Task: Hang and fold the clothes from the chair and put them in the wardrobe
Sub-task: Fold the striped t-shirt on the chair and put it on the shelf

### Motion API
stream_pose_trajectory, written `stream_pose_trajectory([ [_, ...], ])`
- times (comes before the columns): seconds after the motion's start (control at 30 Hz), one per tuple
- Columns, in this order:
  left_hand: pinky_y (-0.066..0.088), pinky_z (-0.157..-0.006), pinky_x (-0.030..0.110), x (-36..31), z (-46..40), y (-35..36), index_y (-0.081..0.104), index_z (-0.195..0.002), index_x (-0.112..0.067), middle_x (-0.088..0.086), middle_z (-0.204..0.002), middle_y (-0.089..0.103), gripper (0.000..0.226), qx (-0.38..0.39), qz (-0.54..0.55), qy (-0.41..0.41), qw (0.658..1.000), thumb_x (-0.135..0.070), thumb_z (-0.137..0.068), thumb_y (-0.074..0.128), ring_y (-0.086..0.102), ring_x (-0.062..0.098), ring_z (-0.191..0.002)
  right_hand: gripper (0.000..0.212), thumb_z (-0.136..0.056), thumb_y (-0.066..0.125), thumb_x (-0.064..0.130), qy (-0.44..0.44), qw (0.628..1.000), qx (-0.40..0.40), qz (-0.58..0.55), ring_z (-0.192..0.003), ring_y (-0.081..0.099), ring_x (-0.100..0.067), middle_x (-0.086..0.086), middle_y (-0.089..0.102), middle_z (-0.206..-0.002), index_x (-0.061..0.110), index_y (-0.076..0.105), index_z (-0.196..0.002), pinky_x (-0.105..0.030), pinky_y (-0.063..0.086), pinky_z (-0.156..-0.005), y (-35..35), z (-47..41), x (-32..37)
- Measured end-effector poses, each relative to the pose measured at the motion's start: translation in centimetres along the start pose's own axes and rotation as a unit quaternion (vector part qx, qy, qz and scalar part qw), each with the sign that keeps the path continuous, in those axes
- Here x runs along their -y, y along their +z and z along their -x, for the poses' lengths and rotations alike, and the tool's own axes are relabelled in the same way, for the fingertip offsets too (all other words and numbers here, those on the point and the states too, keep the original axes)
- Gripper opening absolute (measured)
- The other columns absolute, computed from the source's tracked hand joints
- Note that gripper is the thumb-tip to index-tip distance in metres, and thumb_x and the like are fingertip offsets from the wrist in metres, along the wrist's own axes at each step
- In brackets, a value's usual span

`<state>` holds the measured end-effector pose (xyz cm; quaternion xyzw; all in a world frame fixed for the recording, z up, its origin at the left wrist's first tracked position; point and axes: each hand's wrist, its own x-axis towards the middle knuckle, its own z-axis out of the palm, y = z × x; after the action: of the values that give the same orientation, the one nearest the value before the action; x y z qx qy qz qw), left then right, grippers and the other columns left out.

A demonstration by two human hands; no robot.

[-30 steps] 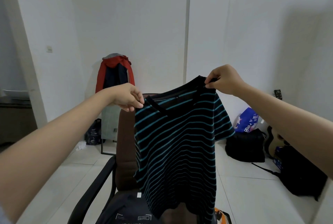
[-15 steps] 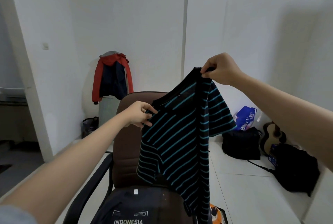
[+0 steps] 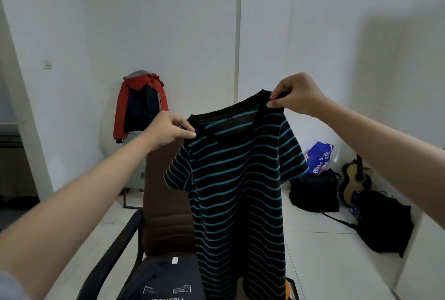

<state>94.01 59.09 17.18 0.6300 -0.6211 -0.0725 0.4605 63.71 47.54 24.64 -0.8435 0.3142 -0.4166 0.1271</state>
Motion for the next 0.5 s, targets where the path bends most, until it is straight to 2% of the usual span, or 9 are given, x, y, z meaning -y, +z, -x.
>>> stream_pose_trajectory([
  [0.1, 0.05, -0.067, 0.014, -1.5, -0.6, -2.1, 0.073, -0.078, -0.003, -0.002, -0.072, 0.071, 0.013, 0.008, 0.042, 0.024, 0.999, -0.003, -0.066, 0.081, 0.066, 0.003, -0.069, 0.021, -0.063, 0.087, 0.015, 0.024, 0.999, 0.003, -0.042, -0.035, 0.044, -0.001, 0.014, 0.052, -0.038, 0.009, 0.067, -0.067, -0.008, 0.032, -0.039, -0.1, 0.2, -0.2],
  [0.23, 0.057, -0.069, 0.019, -2.9, -1.0, -4.5, 0.072, -0.085, -0.001, 0.003, -0.078, 0.073, 0.017, 0.046, 0.05, 0.022, 0.997, 0.005, -0.069, 0.076, 0.069, 0.01, -0.074, 0.028, -0.06, 0.089, 0.015, 0.05, 0.996, 0.022, -0.075, -0.039, 0.041, -0.005, 0.011, 0.046, -0.04, 0.011, 0.061, -0.06, -0.017, 0.04, -0.045, 0.2, -0.1, -0.6],
  [0.37, 0.05, -0.057, 0.01, -4.3, -1.1, -6.0, 0.072, -0.084, -0.007, -0.005, -0.065, 0.071, 0.018, 0.08, 0.018, -0.016, 0.997, 0.005, -0.071, 0.074, 0.067, 0.002, -0.063, 0.036, -0.062, 0.085, 0.002, 0.067, 0.983, 0.076, -0.156, -0.044, 0.042, -0.008, 0.001, 0.042, -0.049, 0.011, 0.05, -0.059, -0.02, 0.048, -0.051, 0.8, -0.3, -0.5],
  [0.5, 0.055, -0.061, 0.017, -4.4, -1.2, -6.9, 0.075, -0.084, -0.009, 0.004, -0.079, 0.073, 0.017, 0.075, -0.035, -0.04, 0.996, -0.001, -0.069, 0.078, 0.068, 0.006, -0.069, 0.04, -0.063, 0.082, -0.005, 0.069, 0.976, 0.11, -0.176, -0.045, 0.043, -0.007, 0.003, 0.041, -0.05, 0.012, 0.046, -0.06, -0.019, 0.048, -0.048, 2.0, -0.5, -0.2],
])
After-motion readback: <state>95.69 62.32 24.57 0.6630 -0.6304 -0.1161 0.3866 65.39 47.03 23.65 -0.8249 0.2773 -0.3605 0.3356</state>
